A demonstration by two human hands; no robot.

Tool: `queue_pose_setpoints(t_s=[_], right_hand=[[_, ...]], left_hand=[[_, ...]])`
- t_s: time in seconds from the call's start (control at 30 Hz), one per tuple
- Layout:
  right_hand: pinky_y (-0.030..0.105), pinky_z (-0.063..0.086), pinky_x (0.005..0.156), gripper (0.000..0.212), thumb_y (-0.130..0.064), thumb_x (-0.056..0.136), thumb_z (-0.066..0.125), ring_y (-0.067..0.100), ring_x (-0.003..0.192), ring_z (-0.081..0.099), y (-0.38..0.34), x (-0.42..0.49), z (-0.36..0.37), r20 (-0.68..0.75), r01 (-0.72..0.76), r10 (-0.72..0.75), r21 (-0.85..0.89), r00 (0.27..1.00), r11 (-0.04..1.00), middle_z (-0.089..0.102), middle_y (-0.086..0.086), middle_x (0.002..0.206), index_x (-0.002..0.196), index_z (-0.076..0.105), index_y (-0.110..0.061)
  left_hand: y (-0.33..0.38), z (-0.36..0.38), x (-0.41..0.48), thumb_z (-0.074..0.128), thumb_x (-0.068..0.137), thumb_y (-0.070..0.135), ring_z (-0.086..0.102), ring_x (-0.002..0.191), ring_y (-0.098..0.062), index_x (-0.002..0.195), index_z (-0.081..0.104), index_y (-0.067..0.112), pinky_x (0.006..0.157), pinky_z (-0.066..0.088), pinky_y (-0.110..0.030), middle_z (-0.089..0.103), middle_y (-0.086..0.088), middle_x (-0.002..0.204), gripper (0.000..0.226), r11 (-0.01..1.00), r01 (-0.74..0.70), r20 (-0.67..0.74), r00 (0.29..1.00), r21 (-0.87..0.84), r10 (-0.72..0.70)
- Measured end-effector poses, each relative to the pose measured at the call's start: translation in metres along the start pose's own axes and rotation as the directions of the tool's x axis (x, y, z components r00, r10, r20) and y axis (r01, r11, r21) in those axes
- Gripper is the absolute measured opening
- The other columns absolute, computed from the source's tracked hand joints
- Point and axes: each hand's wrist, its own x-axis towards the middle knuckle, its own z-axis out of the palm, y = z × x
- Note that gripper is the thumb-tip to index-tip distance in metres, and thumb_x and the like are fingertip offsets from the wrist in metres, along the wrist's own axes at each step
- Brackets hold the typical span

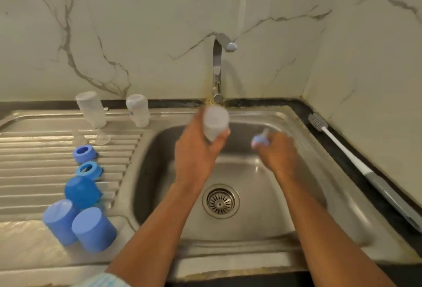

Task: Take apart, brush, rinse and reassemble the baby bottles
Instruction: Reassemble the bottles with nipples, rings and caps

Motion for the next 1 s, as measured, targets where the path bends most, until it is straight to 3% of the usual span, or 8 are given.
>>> queue_pose_setpoints(t_s=[0.07,0.2,0.3,0.4,0.53,0.6,0.9,1.0], right_hand=[[0.028,0.039,0.071,0.02,-0.026,0.087,0.071,0.018,0.079,0.058,-0.002,0.007,-0.008,-0.369,0.155,-0.104,0.114,0.924,0.981,0.064,-0.001,0.087,0.095,0.069,-0.007],[0.031,0.05,0.081,0.03,-0.035,0.089,0.067,0.027,0.089,0.064,0.0,-0.001,-0.001,0.039,-0.036,0.037,-0.041,0.999,0.999,0.072,0.012,0.101,0.102,0.07,-0.008],[0.028,0.045,0.081,0.024,-0.027,0.089,0.068,0.021,0.087,0.062,-0.006,0.007,-0.009,-0.377,0.206,-0.141,0.138,0.916,0.969,0.07,0.006,0.096,0.102,0.069,-0.007],[0.032,0.051,0.08,0.03,-0.034,0.089,0.066,0.029,0.093,0.067,-0.002,-0.004,0.0,0.143,0.022,-0.004,-0.129,0.99,0.991,0.071,0.013,0.097,0.096,0.069,-0.005],[0.032,0.048,0.081,0.023,-0.029,0.092,0.065,0.023,0.092,0.064,-0.012,0.005,-0.01,-0.348,0.213,-0.161,0.115,0.924,0.97,0.071,0.005,0.1,0.103,0.069,-0.009],[0.035,0.051,0.081,0.026,-0.034,0.089,0.067,0.027,0.091,0.066,-0.01,-0.003,-0.007,0.107,0.119,-0.11,-0.073,0.988,0.99,0.071,0.01,0.098,0.1,0.07,-0.009],[0.031,0.045,0.068,0.01,-0.029,0.082,0.074,0.022,0.08,0.066,0.007,-0.002,-0.003,0.146,-0.033,0.015,0.121,0.989,0.992,0.07,0.002,0.079,0.082,0.072,-0.019],[0.029,0.045,0.073,0.012,-0.029,0.083,0.073,0.019,0.086,0.066,-0.005,0.004,-0.014,-0.211,0.163,-0.116,0.224,0.971,0.961,0.07,-0.003,0.087,0.092,0.072,-0.021]], left_hand=[[-0.001,0.0,0.008,0.076,0.084,0.041,0.06,0.117,-0.016,0.138,0.049,0.022,0.096,0.049,-0.032,0.063,0.001,0.129,0.064,0.998,-0.05,0.026,0.998,-0.031,0.051],[-0.01,-0.001,-0.001,0.077,0.084,0.039,0.059,0.12,-0.019,0.139,0.049,0.022,0.1,0.048,-0.034,0.063,-0.002,0.131,0.064,0.997,0.05,0.032,0.998,0.065,-0.053],[-0.009,-0.001,0.005,0.08,0.081,0.035,0.058,0.115,-0.014,0.136,0.05,0.018,0.095,0.048,-0.029,0.062,0.001,0.128,0.064,0.999,-0.013,-0.004,1.0,-0.037,0.013],[-0.016,0.007,-0.004,0.077,0.082,0.042,0.061,0.118,-0.022,0.135,0.051,0.024,0.097,0.05,-0.036,0.066,-0.001,0.125,0.062,0.984,0.087,0.224,0.967,0.153,-0.12],[-0.011,0.005,0.006,0.077,0.083,0.04,0.058,0.118,-0.017,0.139,0.048,0.021,0.097,0.046,-0.031,0.062,0.001,0.13,0.066,0.998,0.029,0.14,0.99,0.047,-0.035],[-0.017,0.004,-0.003,0.077,0.08,0.042,0.063,0.113,-0.023,0.136,0.051,0.024,0.096,0.051,-0.036,0.067,-0.001,0.121,0.064,0.978,0.121,0.306,0.937,0.172,-0.17],[-0.019,0.011,0.005,0.083,0.079,0.032,0.062,0.108,-0.011,0.13,0.054,0.022,0.094,0.051,-0.029,0.063,0.009,0.118,0.059,0.853,0.32,0.061,0.944,-0.412,-0.324],[-0.009,0.003,0.015,0.083,0.079,0.03,0.062,0.107,-0.009,0.13,0.054,0.023,0.096,0.053,-0.033,0.063,0.01,0.118,0.059,0.81,0.212,-0.123,0.937,-0.546,-0.328]])
